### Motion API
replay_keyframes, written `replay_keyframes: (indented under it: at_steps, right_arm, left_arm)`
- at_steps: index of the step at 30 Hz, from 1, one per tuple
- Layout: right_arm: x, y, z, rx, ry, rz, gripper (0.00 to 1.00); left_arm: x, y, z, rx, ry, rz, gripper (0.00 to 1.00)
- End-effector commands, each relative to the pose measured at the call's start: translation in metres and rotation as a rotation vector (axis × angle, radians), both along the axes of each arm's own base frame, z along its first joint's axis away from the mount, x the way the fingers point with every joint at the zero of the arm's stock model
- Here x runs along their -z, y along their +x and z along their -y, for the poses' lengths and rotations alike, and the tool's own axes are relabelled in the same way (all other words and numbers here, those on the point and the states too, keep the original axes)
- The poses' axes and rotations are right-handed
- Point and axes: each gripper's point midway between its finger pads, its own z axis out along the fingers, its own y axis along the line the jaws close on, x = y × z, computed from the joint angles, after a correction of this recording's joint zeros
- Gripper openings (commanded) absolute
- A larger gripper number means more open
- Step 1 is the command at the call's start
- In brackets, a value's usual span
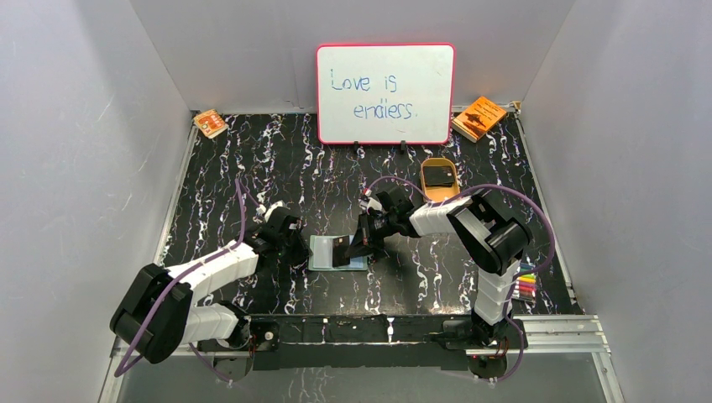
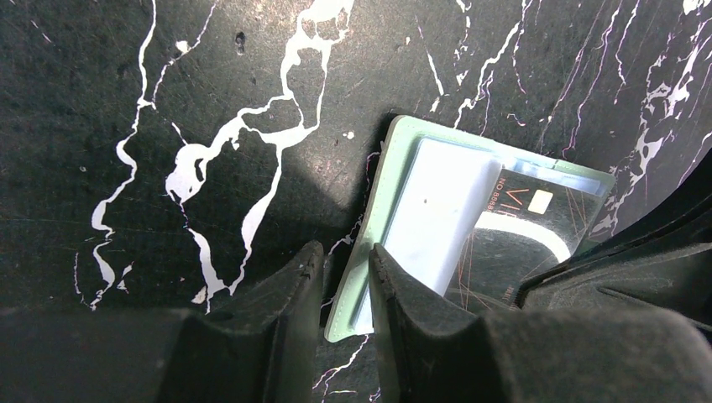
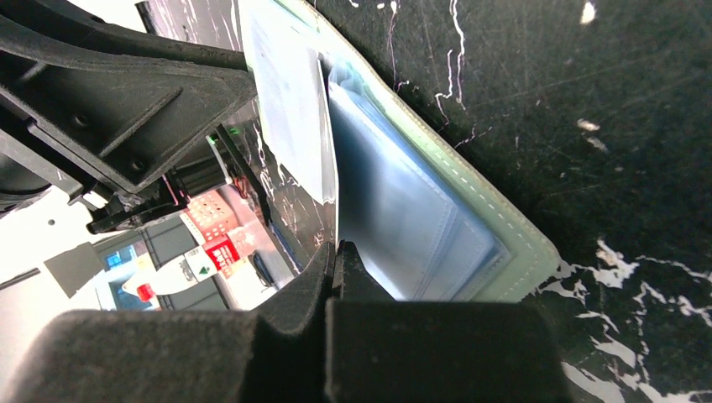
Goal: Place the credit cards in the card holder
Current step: Insert the credit card into the card holder.
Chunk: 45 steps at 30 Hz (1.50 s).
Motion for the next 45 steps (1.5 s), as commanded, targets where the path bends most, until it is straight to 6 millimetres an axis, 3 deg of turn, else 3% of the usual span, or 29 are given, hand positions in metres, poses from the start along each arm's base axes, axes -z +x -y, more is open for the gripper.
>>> replay_keyframes:
  at_steps: [1, 15, 25, 45]
  right_arm:
    - [0.002, 0.009, -0.007, 0.019, 0.011, 0.014, 0.00]
    - [0.001, 0.008, -0.013, 0.024, 0.044, -0.006, 0.00]
    - [0.014, -0.002, 0.004, 0.025, -0.036, 0.002, 0.00]
    - [0.005, -0.002, -0.015, 0.015, 0.062, -0.076, 0.00]
  left_arm:
    - [0.014, -0.014, -0.009, 0.010, 0.040, -0.068, 0.25]
    - [0.016, -0.017, -0.009, 0.010, 0.039, -0.078, 0.24]
    - [0.017, -0.017, -0.012, 0.007, 0.050, -0.078, 0.24]
    - [0.019, -0.020, -0.008, 0.012, 0.028, -0.089, 0.22]
